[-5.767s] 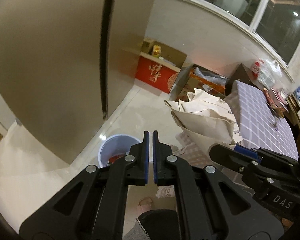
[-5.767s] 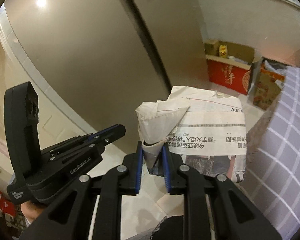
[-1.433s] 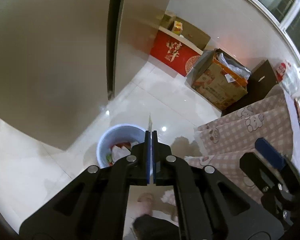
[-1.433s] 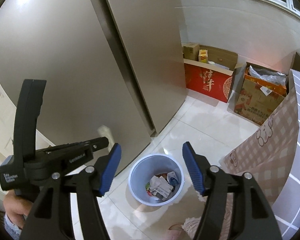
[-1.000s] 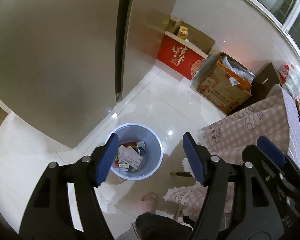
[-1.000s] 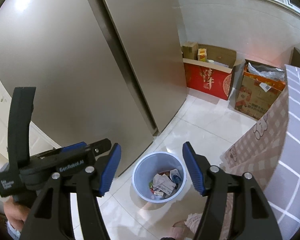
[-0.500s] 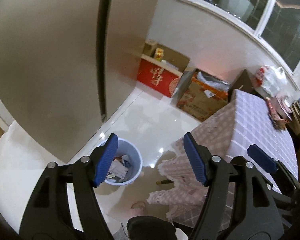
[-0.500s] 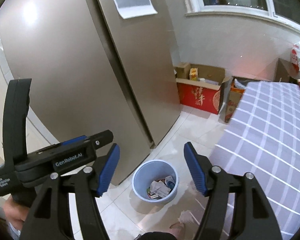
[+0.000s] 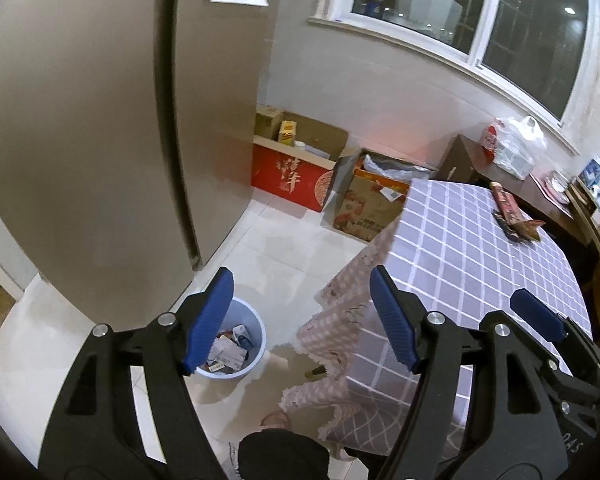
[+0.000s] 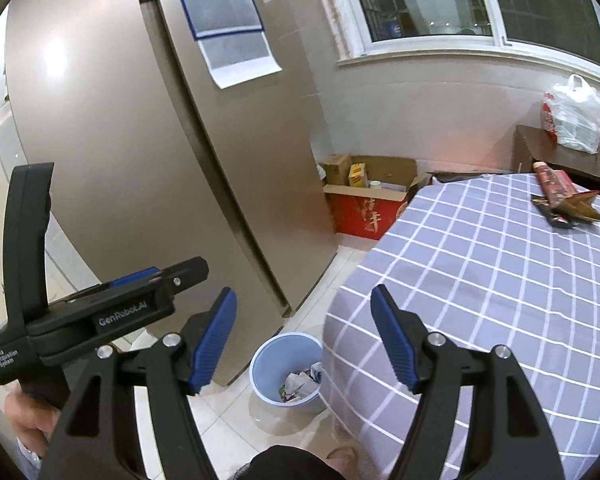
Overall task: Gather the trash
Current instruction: 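Move both tools back over the table, then grasp the red printed booklet with the right gripper while the left gripper grasps the black snack bag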
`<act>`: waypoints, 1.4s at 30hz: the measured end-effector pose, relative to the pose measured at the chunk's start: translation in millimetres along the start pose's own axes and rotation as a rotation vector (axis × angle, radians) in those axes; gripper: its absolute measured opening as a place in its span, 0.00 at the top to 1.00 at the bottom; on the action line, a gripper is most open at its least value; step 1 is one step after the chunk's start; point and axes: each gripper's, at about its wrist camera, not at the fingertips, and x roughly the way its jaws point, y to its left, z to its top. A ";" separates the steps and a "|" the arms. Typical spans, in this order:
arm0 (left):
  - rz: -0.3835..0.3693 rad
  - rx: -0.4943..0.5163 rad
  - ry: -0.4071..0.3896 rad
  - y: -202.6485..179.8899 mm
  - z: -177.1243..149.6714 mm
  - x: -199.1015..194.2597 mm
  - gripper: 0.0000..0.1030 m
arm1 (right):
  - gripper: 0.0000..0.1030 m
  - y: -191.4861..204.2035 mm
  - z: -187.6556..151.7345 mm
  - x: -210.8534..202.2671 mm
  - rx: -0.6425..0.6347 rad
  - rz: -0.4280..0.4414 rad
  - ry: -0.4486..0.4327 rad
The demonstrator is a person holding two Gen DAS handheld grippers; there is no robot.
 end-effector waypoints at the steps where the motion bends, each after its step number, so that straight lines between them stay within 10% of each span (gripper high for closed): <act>1: -0.001 0.012 -0.002 -7.6 0.1 -1.2 0.31 | 0.33 -3.3 0.5 -3.5 0.002 -0.003 -0.005; 18: -0.087 0.199 0.042 -128.0 2.9 25.2 0.26 | 0.31 -103.4 2.7 -41.0 0.093 -0.083 -0.036; 42: -0.287 0.325 0.238 -284.7 21.8 159.7 0.25 | 0.31 -286.3 31.7 -33.1 0.222 -0.327 0.016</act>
